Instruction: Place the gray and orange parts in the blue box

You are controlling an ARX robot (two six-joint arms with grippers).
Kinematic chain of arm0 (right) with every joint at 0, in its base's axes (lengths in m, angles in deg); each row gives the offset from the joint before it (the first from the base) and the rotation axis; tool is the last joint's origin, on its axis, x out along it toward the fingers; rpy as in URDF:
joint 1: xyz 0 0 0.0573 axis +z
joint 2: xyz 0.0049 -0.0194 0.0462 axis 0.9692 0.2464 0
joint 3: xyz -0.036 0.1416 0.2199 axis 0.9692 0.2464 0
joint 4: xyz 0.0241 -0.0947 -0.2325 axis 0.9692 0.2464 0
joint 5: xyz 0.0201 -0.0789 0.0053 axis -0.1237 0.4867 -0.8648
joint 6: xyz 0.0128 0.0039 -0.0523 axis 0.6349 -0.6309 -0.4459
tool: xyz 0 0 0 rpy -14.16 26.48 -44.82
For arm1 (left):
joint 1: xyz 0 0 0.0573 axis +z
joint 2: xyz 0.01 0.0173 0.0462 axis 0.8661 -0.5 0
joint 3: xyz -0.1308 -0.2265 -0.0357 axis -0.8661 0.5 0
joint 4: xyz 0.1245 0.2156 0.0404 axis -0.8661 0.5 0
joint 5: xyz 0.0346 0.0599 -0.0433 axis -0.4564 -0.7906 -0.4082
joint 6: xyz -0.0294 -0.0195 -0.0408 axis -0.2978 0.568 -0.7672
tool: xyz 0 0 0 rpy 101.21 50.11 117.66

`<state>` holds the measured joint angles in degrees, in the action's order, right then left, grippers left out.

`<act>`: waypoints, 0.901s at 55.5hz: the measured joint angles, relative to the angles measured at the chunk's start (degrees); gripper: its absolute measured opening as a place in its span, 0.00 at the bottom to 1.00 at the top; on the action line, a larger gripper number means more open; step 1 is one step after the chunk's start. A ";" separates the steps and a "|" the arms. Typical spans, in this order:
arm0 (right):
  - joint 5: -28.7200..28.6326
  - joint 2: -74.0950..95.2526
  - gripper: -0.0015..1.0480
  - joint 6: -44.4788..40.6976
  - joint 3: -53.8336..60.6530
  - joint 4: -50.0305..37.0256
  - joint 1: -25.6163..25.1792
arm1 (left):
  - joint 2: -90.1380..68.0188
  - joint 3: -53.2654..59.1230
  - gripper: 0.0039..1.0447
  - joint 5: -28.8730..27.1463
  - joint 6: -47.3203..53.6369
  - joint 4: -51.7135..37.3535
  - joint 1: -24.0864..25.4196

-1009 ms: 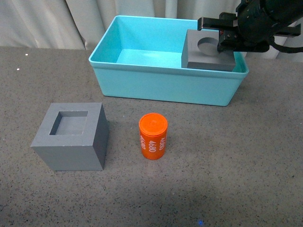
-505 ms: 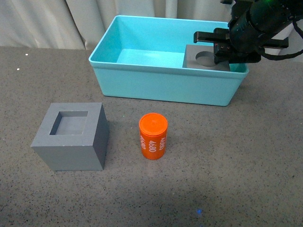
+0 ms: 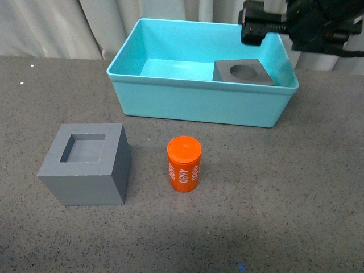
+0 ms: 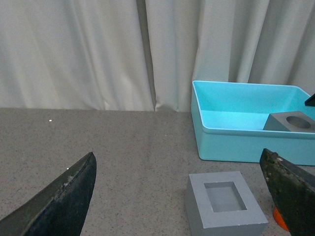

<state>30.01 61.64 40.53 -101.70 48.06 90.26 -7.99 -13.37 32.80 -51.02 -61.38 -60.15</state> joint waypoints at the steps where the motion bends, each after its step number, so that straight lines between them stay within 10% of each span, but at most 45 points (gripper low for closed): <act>1: 0.15 -0.63 0.90 -0.11 0.57 -0.70 0.00 | 0.00 0.00 0.94 -0.02 0.00 0.00 0.00; 18: 6.93 -25.81 0.91 -6.40 25.14 -18.78 -0.13 | 0.00 0.00 0.94 -0.02 0.00 0.00 0.00; 50: 16.37 -54.03 0.91 -18.34 54.38 -23.78 2.34 | 0.00 0.00 0.94 -0.02 0.00 0.00 0.00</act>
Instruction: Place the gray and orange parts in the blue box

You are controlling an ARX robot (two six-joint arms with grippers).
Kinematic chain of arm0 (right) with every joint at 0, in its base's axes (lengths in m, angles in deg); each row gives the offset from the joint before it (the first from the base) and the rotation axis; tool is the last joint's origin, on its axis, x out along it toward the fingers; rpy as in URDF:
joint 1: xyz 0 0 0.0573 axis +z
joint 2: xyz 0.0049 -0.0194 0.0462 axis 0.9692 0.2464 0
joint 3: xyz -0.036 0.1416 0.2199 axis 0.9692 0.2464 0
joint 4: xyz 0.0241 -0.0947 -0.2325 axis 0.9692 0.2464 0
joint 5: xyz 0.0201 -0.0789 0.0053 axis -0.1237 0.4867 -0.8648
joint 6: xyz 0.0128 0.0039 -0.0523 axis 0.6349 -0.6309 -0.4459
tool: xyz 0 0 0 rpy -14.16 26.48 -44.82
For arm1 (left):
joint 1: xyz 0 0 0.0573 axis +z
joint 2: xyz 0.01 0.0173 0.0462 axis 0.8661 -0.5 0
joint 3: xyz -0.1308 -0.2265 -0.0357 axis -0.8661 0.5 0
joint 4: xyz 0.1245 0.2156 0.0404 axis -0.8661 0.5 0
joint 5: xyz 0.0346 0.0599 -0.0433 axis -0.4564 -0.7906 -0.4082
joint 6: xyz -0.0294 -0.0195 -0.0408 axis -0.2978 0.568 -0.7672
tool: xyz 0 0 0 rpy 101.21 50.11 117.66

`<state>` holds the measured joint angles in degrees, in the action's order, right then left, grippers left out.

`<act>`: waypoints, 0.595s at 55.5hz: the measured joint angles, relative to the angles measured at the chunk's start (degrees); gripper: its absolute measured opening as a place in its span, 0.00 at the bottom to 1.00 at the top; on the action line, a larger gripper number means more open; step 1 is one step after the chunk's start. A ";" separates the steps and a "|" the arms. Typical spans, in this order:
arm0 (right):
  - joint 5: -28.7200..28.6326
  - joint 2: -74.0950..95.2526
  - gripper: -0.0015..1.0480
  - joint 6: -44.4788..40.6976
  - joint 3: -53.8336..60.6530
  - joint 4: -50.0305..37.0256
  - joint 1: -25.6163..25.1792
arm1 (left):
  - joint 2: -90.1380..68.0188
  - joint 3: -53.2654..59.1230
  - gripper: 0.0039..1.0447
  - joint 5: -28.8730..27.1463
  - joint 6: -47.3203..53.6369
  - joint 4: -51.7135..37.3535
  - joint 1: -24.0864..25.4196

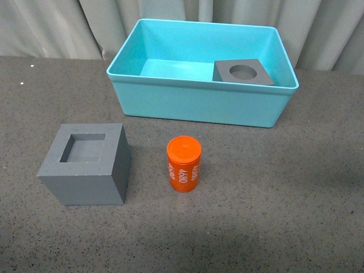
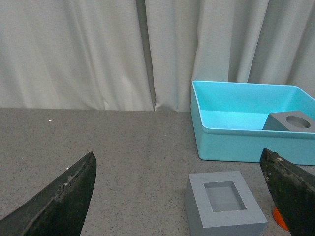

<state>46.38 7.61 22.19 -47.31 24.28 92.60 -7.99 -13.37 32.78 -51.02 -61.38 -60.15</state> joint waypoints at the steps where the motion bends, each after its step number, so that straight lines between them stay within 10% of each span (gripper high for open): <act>1: 0.00 0.00 0.91 -0.07 0.00 0.00 0.00 | 0.00 0.00 0.94 0.02 0.00 0.00 0.00; 11: 0.00 -0.02 0.91 -0.46 0.02 0.00 0.07 | -8.11 -2.51 0.94 -8.76 -1.97 3.89 -2.78; 33: 0.02 -0.04 0.91 -0.48 0.04 -0.09 0.11 | -62.73 -14.58 0.94 -3.78 -8.74 -23.12 -7.08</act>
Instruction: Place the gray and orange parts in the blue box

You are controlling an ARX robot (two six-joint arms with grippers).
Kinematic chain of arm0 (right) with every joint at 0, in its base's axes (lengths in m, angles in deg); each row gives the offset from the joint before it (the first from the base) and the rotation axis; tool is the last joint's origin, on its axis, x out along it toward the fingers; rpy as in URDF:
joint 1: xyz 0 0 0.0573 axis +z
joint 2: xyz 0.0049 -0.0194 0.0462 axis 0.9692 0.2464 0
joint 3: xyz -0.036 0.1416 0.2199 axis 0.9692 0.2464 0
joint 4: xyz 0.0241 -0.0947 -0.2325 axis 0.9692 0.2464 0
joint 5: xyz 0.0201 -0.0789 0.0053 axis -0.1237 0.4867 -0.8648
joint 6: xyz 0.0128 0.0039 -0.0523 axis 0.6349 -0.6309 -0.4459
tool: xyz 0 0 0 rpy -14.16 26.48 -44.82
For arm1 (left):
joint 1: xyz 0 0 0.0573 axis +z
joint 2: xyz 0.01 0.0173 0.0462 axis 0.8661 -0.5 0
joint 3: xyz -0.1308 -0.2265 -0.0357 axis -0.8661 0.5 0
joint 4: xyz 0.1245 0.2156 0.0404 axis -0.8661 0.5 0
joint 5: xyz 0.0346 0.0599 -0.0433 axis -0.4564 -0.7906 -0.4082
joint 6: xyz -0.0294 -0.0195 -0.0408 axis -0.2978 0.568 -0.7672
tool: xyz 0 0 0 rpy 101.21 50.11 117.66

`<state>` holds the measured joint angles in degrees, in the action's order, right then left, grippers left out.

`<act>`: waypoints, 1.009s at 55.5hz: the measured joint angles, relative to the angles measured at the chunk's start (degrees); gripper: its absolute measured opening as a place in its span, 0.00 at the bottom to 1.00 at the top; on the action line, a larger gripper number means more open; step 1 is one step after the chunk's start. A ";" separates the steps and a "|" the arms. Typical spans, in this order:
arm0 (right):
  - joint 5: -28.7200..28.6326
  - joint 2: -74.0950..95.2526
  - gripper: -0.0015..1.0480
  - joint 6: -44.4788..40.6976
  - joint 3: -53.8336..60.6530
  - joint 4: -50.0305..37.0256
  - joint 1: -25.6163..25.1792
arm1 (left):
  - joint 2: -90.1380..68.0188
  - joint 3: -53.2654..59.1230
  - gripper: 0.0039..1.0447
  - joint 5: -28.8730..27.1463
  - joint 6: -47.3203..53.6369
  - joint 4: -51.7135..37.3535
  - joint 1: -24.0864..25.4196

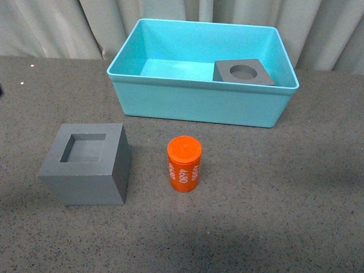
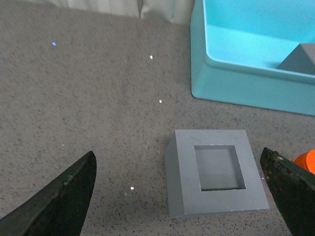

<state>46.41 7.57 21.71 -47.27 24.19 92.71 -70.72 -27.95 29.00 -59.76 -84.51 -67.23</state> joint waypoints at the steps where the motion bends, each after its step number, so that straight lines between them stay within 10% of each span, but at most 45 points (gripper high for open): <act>1: -0.02 0.00 0.91 0.00 0.00 0.00 0.00 | -2.01 -0.68 0.94 0.28 -0.33 -0.42 -0.17; 56: 0.00 0.00 0.91 0.00 0.00 0.00 0.00 | -34.07 -15.65 0.94 3.02 -2.67 3.98 1.57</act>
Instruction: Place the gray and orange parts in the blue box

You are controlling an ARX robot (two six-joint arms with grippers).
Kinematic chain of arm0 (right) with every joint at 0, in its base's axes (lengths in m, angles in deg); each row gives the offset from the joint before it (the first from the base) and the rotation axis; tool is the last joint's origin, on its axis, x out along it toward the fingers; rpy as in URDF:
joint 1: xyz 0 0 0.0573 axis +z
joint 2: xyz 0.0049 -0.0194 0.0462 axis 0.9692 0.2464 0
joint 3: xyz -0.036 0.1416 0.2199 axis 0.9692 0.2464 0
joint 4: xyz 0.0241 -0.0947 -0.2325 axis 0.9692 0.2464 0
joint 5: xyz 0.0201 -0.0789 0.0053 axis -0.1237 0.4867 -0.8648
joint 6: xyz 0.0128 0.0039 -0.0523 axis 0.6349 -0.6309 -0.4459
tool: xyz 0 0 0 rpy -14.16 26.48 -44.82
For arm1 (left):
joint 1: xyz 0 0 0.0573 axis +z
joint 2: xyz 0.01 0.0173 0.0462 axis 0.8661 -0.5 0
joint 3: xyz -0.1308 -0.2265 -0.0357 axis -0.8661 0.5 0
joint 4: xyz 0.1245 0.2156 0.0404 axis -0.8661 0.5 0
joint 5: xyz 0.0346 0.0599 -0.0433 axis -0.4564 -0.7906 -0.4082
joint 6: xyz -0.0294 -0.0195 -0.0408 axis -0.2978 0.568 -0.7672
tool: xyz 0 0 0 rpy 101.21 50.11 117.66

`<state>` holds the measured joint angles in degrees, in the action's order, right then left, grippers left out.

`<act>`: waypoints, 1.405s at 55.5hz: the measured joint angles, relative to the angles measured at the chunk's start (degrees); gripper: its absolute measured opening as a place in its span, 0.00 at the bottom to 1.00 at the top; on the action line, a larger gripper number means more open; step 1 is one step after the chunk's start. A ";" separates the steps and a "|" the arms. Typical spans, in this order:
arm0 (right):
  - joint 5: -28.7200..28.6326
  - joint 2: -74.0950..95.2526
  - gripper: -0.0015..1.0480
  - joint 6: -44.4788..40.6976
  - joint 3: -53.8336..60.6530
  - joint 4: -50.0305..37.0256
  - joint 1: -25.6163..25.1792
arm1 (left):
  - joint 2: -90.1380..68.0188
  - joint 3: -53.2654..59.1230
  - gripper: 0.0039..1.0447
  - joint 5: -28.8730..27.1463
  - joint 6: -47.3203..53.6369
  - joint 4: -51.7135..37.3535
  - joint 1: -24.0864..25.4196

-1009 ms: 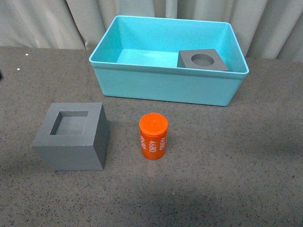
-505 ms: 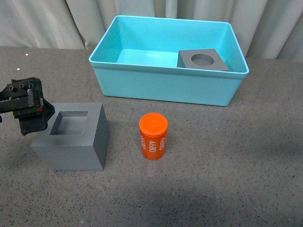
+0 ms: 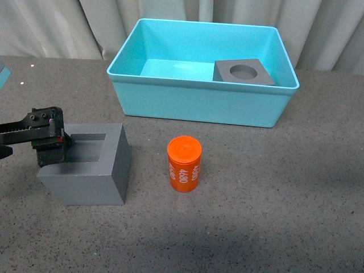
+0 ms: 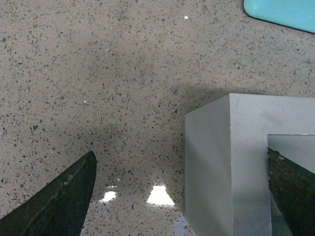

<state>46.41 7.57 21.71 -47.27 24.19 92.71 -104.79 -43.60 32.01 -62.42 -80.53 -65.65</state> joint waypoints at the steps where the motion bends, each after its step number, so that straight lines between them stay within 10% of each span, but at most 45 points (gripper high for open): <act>1: 0.00 0.00 0.91 0.00 0.00 0.00 0.00 | -0.04 -0.04 0.94 0.00 0.00 0.02 0.00; 10: 0.00 0.00 0.91 0.00 0.00 0.00 0.00 | -0.26 -0.26 0.81 0.79 0.52 0.07 -0.07; 31: 0.00 0.00 0.91 0.00 0.00 0.00 0.00 | 2.62 -0.87 0.16 0.35 4.48 5.62 -0.52; 66: -0.02 0.00 0.91 -0.11 0.00 0.00 0.07 | 5.07 1.40 0.14 -10.27 45.13 4.59 5.25; 78: 0.15 -0.02 0.91 -0.11 0.00 0.00 0.02 | 6.67 -4.70 0.14 -6.34 41.40 13.86 4.63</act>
<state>46.56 7.55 21.60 -47.27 24.19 92.73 -98.13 -48.30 25.67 -21.03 -66.67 -61.02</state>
